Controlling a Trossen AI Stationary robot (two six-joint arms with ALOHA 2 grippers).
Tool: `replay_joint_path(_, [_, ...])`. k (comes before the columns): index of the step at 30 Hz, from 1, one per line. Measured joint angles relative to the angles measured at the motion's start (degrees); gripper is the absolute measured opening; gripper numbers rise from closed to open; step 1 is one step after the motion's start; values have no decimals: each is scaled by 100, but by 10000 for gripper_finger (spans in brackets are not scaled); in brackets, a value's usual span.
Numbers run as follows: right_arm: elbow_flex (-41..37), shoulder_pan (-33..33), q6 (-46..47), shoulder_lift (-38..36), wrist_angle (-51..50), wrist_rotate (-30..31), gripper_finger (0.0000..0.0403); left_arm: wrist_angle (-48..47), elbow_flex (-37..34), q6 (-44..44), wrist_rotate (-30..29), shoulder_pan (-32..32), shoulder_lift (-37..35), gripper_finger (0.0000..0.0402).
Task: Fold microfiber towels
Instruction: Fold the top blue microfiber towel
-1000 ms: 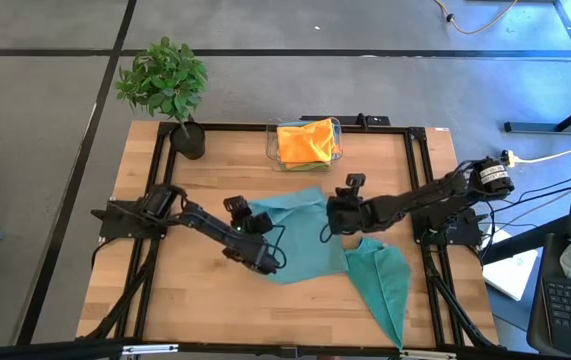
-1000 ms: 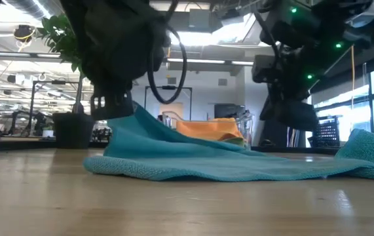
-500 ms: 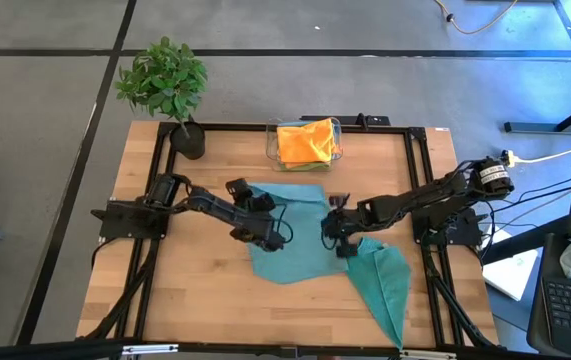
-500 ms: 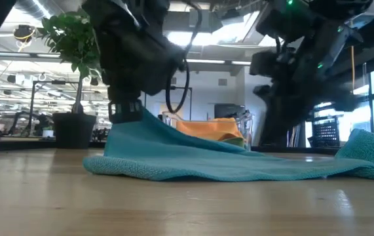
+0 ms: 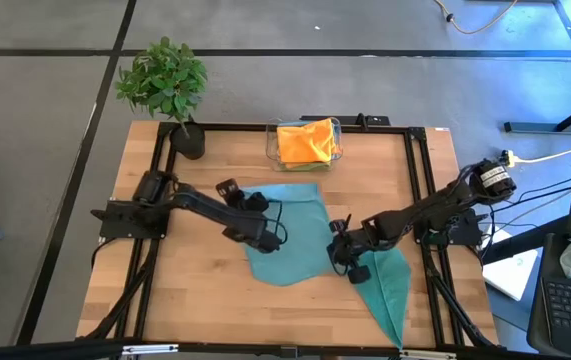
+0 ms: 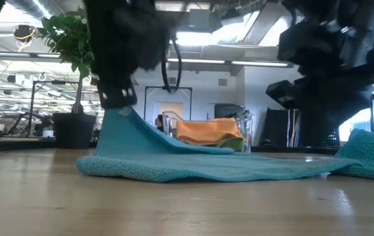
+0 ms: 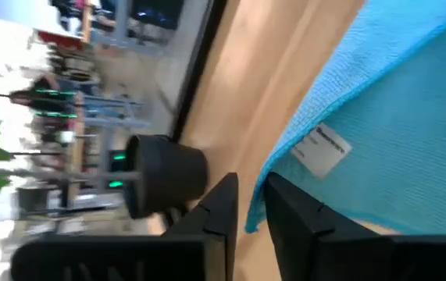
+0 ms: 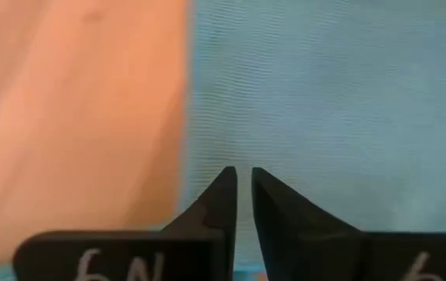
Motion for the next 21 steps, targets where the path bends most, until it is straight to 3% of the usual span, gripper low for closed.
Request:
replay_joint_path(6, [-1, 226, 11, 103, 545, -77, 48, 113, 2, -1472, 292, -809, -297, 59])
replay_joint_path(10, [-2, 243, -89, 131, 910, -75, 47, 732, 2, -1918, -332, -1313, -301, 53])
replay_joint_path(15, [0, 237, -173, 154, 1137, 395, 45, 1907, 2, -1425, -345, -1552, -301, 52])
replay_joint_path(21, [0, 234, 273, 170, 1025, 787, 45, 3642, -42, 348, 730, -1471, -301, 55])
